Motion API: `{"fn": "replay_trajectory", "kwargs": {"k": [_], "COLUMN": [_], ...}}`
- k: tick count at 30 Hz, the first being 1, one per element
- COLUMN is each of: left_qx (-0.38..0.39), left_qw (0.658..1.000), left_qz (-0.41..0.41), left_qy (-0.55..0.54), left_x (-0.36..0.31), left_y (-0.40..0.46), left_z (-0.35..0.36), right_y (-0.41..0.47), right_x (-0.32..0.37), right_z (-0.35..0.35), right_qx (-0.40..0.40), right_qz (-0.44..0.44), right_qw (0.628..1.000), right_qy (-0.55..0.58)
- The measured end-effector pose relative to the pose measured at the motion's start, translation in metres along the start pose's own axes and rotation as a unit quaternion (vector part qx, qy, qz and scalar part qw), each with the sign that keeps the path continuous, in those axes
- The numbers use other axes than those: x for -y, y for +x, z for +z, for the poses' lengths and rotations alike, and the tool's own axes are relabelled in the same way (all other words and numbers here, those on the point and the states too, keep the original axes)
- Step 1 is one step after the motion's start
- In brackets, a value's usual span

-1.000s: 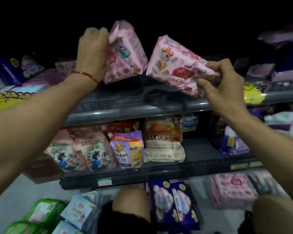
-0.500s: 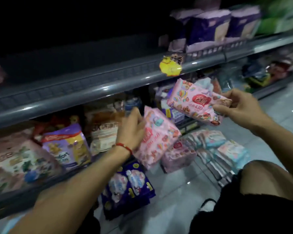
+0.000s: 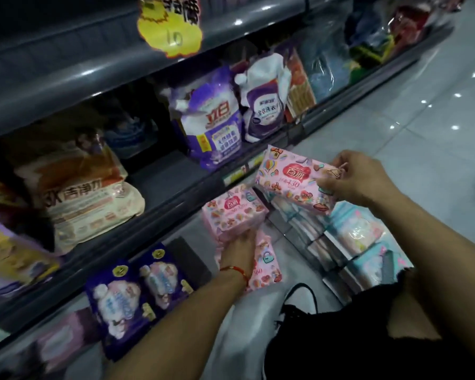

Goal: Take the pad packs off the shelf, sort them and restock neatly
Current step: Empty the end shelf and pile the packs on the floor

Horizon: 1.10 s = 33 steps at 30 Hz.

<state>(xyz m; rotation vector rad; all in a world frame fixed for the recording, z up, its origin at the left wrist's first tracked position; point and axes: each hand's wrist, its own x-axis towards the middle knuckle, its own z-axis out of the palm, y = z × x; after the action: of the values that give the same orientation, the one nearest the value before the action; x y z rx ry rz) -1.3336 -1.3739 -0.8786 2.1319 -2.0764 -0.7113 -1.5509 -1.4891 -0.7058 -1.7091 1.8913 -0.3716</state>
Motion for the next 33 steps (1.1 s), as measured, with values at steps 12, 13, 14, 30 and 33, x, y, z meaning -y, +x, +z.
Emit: {"fn": "replay_trajectory", "kwargs": {"k": [12,13,14,30,33], "left_qx": [0.194,0.179,0.166,-0.007,-0.057], "left_qw": [0.979,0.983,0.986,0.986,0.982], "left_qz": [-0.003,-0.016,-0.027,-0.099,-0.093], "left_qy": [0.057,0.032,0.011,-0.136,-0.157], "left_x": [0.065,0.066,0.068,0.105,0.105], "left_y": [-0.033,-0.034,-0.037,-0.108,-0.117], "left_z": [0.061,0.058,0.054,-0.046,-0.077], "right_y": [-0.009,-0.009,-0.007,0.001,-0.008], "right_x": [-0.031,-0.031,-0.031,-0.013,0.024], "right_z": [0.040,0.051,0.064,0.163,0.136], "right_qx": [0.179,0.196,0.212,0.129,0.102], "right_qz": [0.033,0.012,-0.013,-0.040,-0.089], "right_qw": [0.975,0.967,0.960,0.974,0.978], "right_qy": [-0.129,-0.160,-0.183,-0.184,-0.161]}}
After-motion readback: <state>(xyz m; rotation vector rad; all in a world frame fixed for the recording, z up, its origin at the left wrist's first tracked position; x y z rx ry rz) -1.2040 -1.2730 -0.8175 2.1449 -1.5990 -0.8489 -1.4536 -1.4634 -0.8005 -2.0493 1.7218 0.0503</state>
